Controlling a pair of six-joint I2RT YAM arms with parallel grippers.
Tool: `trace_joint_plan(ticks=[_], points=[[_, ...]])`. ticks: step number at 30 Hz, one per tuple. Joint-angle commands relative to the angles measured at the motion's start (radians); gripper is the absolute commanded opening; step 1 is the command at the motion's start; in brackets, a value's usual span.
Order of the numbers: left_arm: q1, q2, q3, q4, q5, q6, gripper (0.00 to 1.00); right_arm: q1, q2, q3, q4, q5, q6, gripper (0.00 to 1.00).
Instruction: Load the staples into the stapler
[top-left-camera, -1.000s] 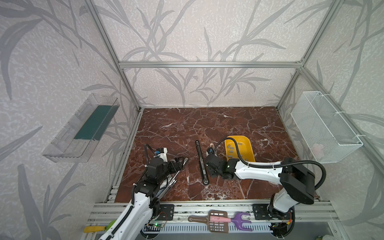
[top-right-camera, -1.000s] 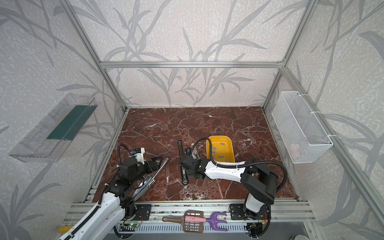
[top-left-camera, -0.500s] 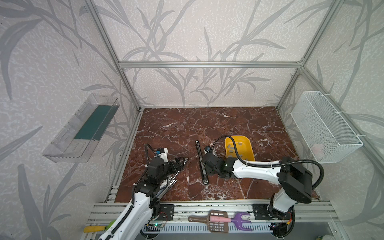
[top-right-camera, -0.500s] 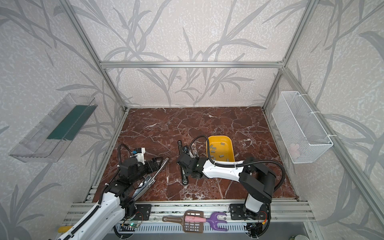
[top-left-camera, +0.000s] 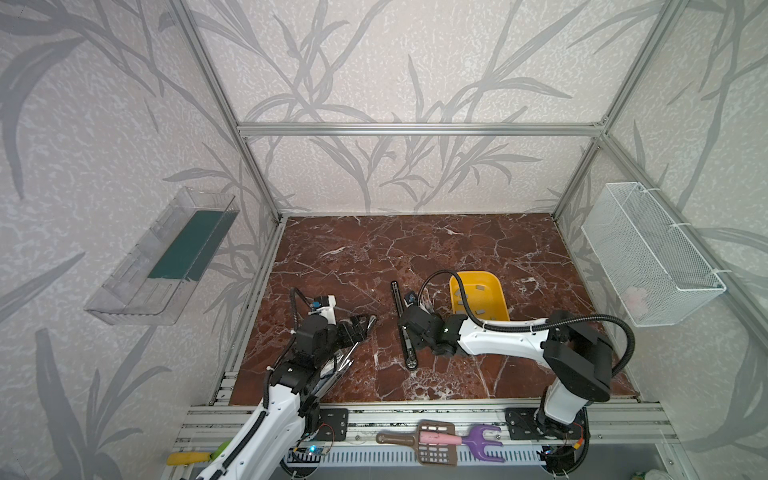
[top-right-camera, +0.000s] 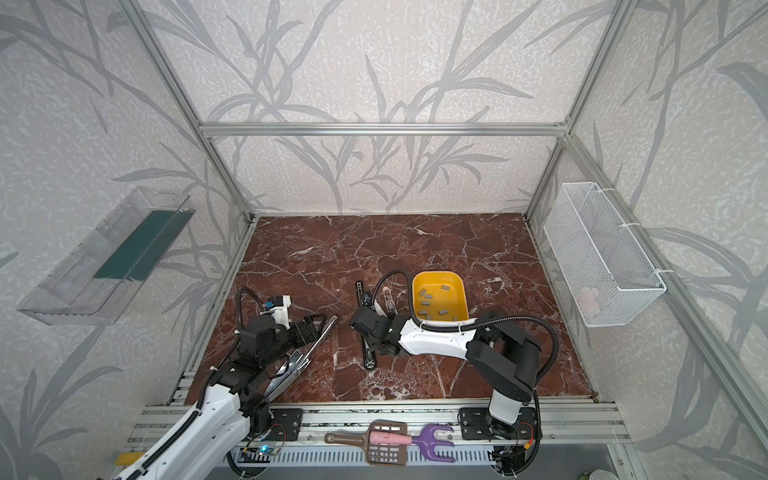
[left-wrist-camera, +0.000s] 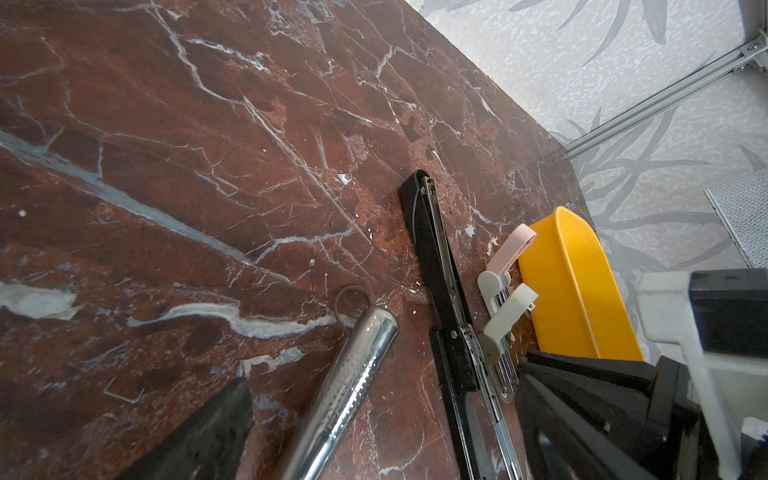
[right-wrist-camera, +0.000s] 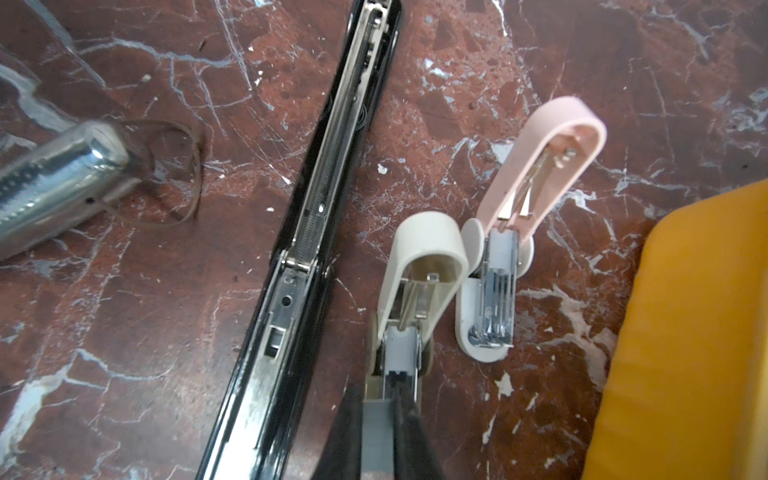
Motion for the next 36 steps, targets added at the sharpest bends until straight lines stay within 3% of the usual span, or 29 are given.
trace_joint_plan(ticks=[1, 12, 36], points=[[-0.006, -0.009, 0.003, 0.007, -0.020, 0.010, 0.99, -0.009, -0.002, 0.020, -0.017, 0.026, 0.013, 0.07], [-0.006, -0.008, 0.006, 0.007, -0.023, 0.010, 0.99, -0.046, -0.011, -0.002, 0.002, -0.041, 0.029, 0.07], [-0.008, -0.010, 0.004, 0.007, -0.025, 0.010, 0.99, -0.053, 0.029, 0.021, -0.023, -0.057, 0.038, 0.07]])
